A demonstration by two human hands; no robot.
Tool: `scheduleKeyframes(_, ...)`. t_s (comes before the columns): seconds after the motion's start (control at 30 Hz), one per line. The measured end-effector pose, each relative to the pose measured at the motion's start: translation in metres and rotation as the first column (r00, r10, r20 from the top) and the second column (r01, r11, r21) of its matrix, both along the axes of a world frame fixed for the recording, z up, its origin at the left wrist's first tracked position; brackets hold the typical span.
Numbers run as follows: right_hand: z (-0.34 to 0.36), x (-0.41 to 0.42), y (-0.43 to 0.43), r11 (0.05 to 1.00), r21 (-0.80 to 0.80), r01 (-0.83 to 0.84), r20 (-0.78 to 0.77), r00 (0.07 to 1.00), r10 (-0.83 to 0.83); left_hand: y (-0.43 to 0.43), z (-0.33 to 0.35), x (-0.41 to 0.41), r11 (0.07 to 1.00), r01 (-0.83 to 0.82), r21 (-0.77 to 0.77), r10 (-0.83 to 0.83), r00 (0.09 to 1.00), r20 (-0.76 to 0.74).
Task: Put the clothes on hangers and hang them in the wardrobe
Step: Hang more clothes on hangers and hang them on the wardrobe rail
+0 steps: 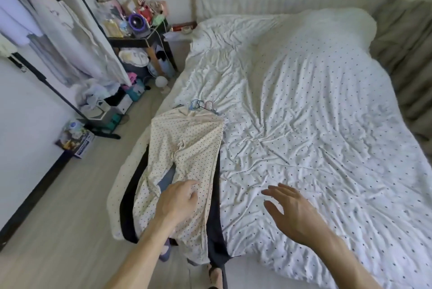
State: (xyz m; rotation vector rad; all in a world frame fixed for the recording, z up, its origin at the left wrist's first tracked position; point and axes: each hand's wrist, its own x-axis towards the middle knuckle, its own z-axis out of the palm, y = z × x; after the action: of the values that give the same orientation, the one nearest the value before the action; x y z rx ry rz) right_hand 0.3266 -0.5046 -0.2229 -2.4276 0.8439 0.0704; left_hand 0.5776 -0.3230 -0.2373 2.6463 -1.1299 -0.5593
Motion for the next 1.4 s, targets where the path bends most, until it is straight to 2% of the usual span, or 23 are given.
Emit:
scheduleKeyframes(0.17,-0.019,0.076,-0.015,0.999,0.032,-0.014,-0.054,0.998,0.016,-0.015,-0.018,0.079,1.0,0.002,0.029,-0.001,1.0,-0.027)
scheduleKeyframes(0.43,-0.076,0.23,-0.054,0.992,0.097,0.079,-0.2,0.978,-0.058,-0.098,-0.065,0.259,0.981,0.153,0.12,-0.148,0.988,-0.049)
scheduleKeyframes(0.67,-0.161,0.354,-0.091,0.968,0.189,0.163,-0.328,0.94,-0.095,-0.168,-0.131,0.407,0.935,0.254,0.247,-0.258,0.966,-0.017)
scheduleKeyframes(0.83,-0.23,0.42,-0.11,0.96,0.201,0.194,-0.452,0.888,-0.085,-0.221,-0.194,0.49,0.914,0.23,0.333,-0.251,0.968,0.023)
scheduleKeyframes(1.03,-0.304,0.461,-0.096,0.948,0.283,0.146,-0.478,0.879,0.007,-0.267,-0.267,0.553,0.937,0.179,0.3,-0.197,0.98,0.03)
scheduleKeyframes(1.13,-0.316,0.463,-0.092,0.946,0.286,0.152,-0.516,0.857,0.018,-0.278,-0.288,0.57,0.937,0.115,0.329,-0.101,0.993,-0.058)
scheduleKeyframes(1.3,-0.338,0.457,-0.093,0.925,0.333,0.183,-0.518,0.855,0.017,-0.277,-0.287,0.566,0.938,0.078,0.339,-0.078,0.997,-0.015)
scheduleKeyframes(1.4,-0.33,0.456,-0.099,0.903,0.381,0.2,-0.522,0.852,0.032,-0.277,-0.274,0.561,0.962,-0.003,0.274,0.004,1.0,-0.002)
